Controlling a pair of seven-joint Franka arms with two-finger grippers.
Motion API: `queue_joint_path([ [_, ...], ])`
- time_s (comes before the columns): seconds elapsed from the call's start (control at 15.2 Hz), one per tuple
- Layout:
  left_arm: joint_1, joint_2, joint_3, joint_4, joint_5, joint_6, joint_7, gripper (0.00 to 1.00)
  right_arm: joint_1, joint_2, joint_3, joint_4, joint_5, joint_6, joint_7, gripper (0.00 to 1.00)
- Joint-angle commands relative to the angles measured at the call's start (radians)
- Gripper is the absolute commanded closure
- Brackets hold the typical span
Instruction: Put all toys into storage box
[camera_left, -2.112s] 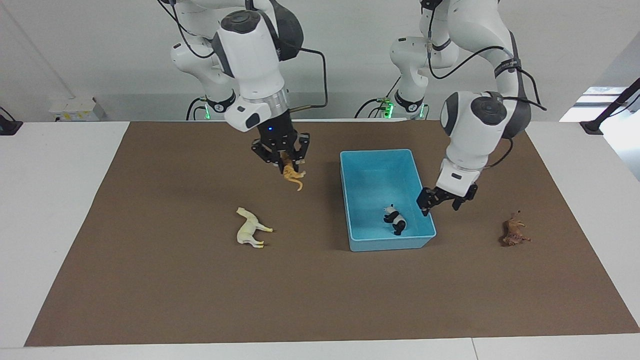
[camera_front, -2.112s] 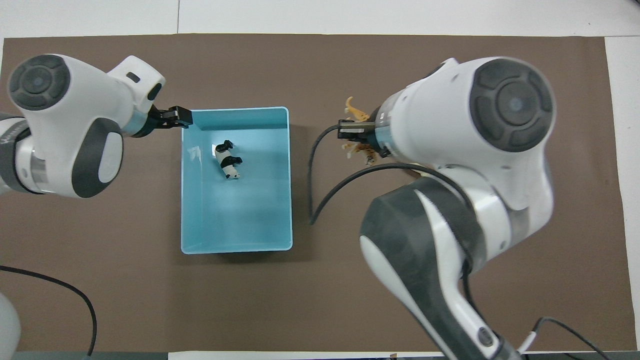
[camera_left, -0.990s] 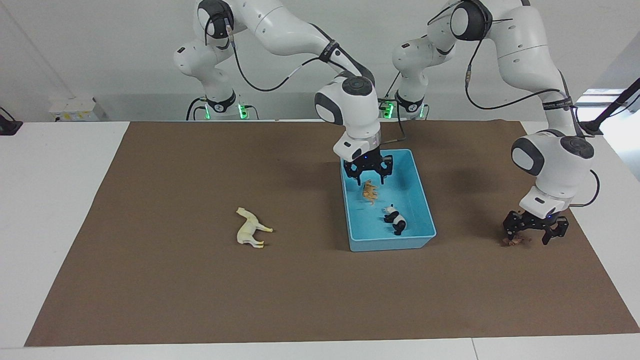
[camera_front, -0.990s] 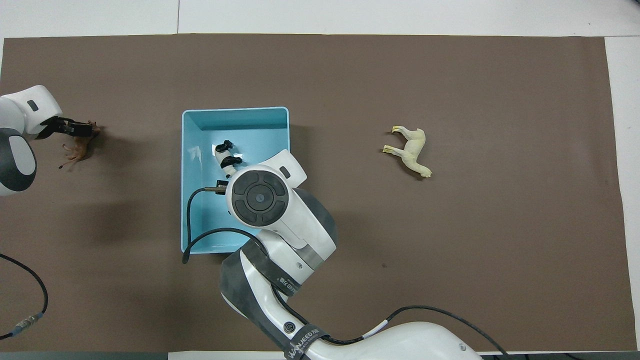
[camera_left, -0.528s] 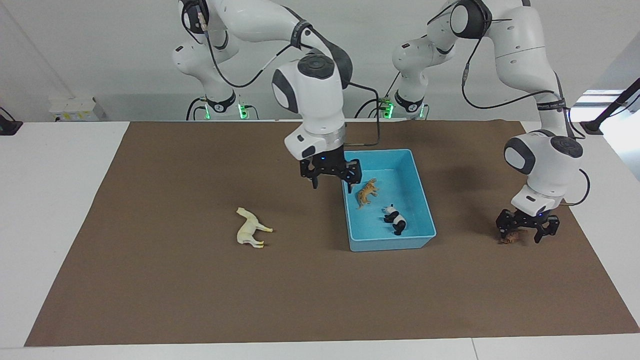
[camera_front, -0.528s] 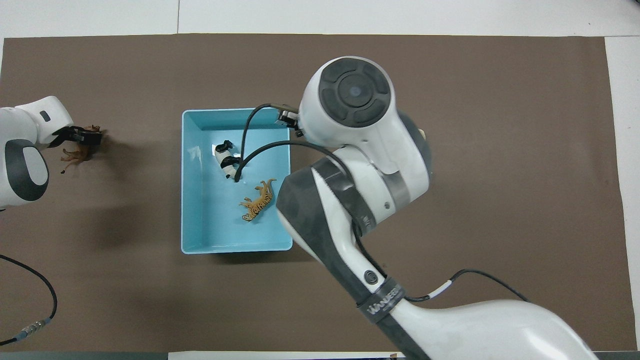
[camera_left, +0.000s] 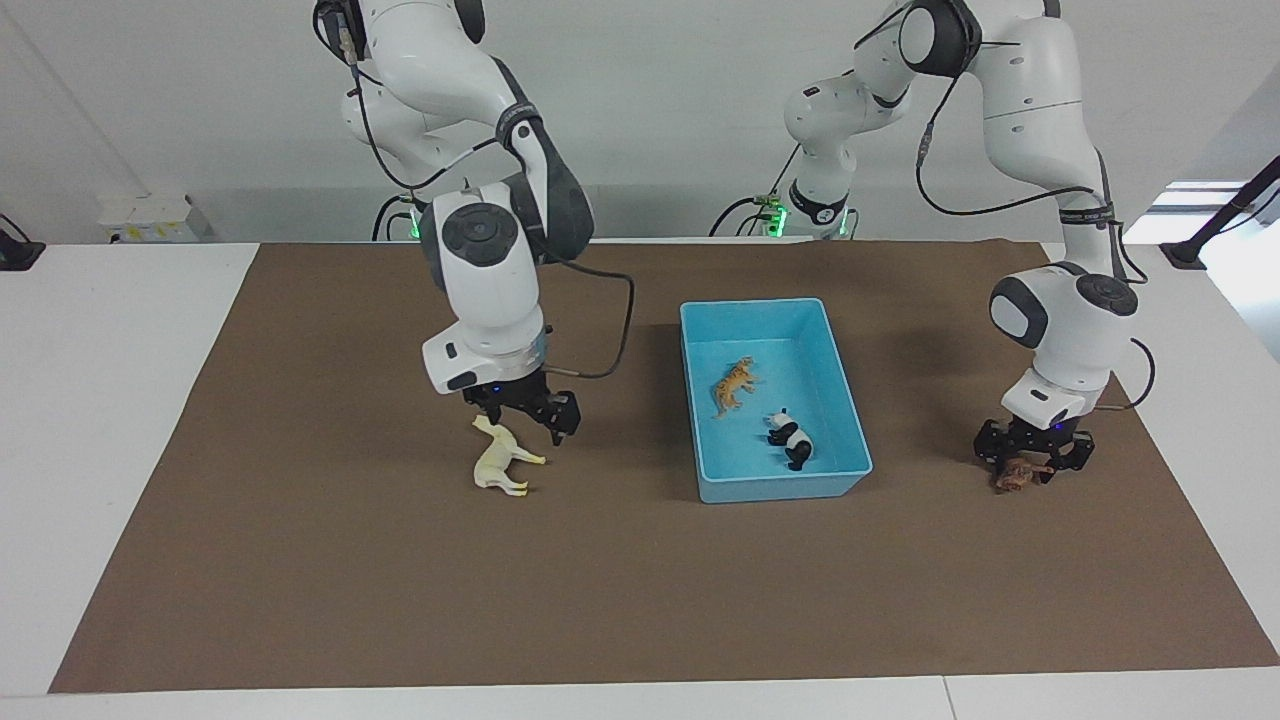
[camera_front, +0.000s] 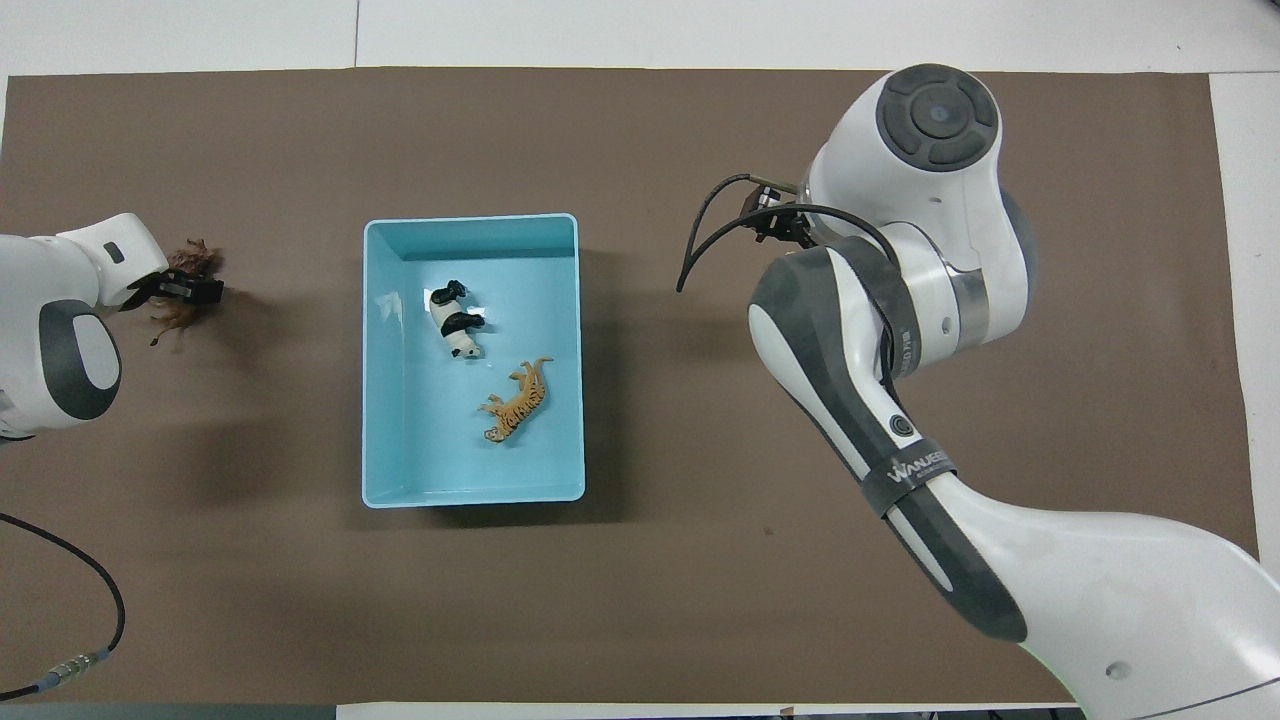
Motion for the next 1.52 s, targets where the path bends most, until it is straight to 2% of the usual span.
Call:
queue_joint_path([
  [0.0,-0.027,-0.012,0.012,0.035,-0.001,-0.069,-0.065,1.0,-0.032,-0.068,0.01,-0.191,-0.029,0.125,-0.029,0.0],
  [0.33,-0.203,-0.008,0.012,0.358,-0.011,-0.454,-0.412,1.0,-0.039,-0.045,0.01,-0.287,-0.036,0.259,-0.067,0.0],
  [0.46,-0.307,-0.017,0.008,0.44,-0.022,-0.562,-0.628,1.0,-0.047,-0.045,0.01,-0.327,-0.038,0.308,-0.083,0.0],
  [0.66,-0.484,-0.055,0.012,0.417,-0.005,-0.64,-0.897,1.0,-0.049,-0.027,0.01,-0.335,-0.052,0.345,-0.086,0.0],
  [0.86,-0.58,-0.127,0.012,0.25,0.016,-0.617,-1.02,1.0,-0.047,-0.01,0.01,-0.35,-0.053,0.377,-0.089,0.0],
  [0.92,-0.596,-0.147,0.012,0.21,0.018,-0.626,-1.024,0.95,-0.047,-0.005,0.01,-0.353,-0.052,0.388,-0.087,0.0],
  [0.99,-0.596,-0.164,0.011,0.181,0.018,-0.637,-1.022,0.72,-0.047,0.001,0.01,-0.363,-0.052,0.411,-0.086,0.0],
  [1.06,-0.594,-0.179,0.011,0.166,0.018,-0.649,-1.021,0.21,-0.047,0.0,0.01,-0.381,-0.052,0.448,-0.087,0.05],
  [1.12,-0.585,-0.196,0.009,0.162,0.018,-0.665,-1.015,0.0,-0.047,0.0,0.01,-0.39,-0.052,0.466,-0.087,0.43],
  [1.19,-0.578,-0.216,0.012,0.167,0.018,-0.689,-1.015,0.0,-0.042,0.0,0.01,-0.389,-0.052,0.456,-0.081,0.99],
  [1.32,-0.553,-0.256,0.014,0.173,0.016,-0.723,-1.013,0.0,-0.033,-0.003,0.01,-0.369,-0.052,0.41,-0.075,1.0],
  [1.45,-0.497,-0.309,0.015,0.173,0.018,-0.766,-0.996,0.0,-0.03,-0.006,0.01,-0.291,-0.052,0.292,-0.075,1.0],
])
